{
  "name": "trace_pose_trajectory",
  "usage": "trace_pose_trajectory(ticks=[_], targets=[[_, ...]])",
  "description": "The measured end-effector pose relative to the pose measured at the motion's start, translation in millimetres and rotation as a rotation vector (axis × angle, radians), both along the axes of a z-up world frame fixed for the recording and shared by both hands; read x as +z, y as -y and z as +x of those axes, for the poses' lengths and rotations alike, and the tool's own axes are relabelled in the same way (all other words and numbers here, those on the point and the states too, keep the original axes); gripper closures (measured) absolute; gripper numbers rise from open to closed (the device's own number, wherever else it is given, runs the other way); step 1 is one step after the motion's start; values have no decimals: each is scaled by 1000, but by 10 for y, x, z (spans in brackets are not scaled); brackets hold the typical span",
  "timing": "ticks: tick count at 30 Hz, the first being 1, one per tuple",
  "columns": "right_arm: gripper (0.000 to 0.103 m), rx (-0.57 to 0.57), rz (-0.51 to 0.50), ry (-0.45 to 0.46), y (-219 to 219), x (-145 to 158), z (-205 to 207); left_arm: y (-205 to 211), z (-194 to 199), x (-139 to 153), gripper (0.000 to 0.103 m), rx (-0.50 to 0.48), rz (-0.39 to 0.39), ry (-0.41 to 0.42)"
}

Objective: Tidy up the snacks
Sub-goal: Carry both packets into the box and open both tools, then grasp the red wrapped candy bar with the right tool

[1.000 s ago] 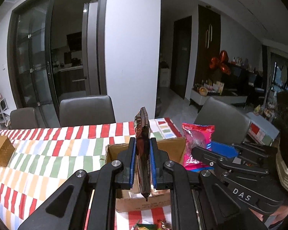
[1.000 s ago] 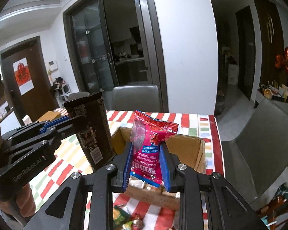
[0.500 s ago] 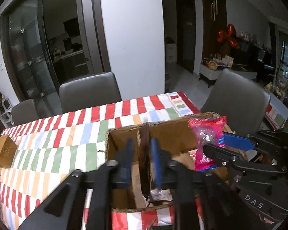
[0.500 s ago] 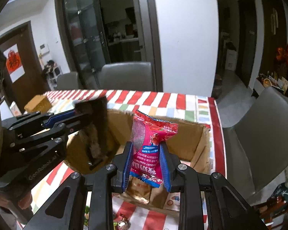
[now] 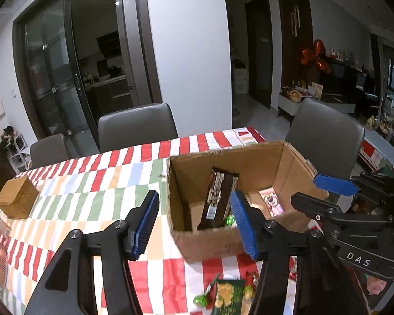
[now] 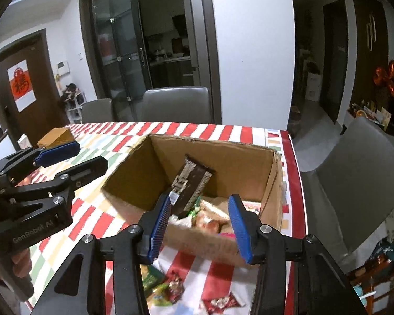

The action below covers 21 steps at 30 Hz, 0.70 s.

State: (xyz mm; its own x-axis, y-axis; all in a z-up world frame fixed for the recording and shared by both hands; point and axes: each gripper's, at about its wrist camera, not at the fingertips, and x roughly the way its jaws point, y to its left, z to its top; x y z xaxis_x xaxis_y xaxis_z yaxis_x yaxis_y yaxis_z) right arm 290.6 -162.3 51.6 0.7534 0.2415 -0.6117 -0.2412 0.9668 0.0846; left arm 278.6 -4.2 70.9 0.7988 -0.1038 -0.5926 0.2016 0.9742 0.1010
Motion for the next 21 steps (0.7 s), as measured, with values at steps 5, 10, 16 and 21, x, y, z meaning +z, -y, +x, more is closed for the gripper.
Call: trace_pose_trajectory(ticks=[5,10,16,21], targets=[[56,28,4,4,-59,-38,-207,-50,-257,-56,46,-3,-2,-8],[56,46,-12,5,-134,-115,-409,-71,-458,-156,46,-3,11,-19],[56,59,-21,-23,-140,-306,-595,-44,-701,-373,45,-14,40,-45],[56,45,-24,-80,-59,-563,-720,-7,-852,-596,45,-29,44,-84]])
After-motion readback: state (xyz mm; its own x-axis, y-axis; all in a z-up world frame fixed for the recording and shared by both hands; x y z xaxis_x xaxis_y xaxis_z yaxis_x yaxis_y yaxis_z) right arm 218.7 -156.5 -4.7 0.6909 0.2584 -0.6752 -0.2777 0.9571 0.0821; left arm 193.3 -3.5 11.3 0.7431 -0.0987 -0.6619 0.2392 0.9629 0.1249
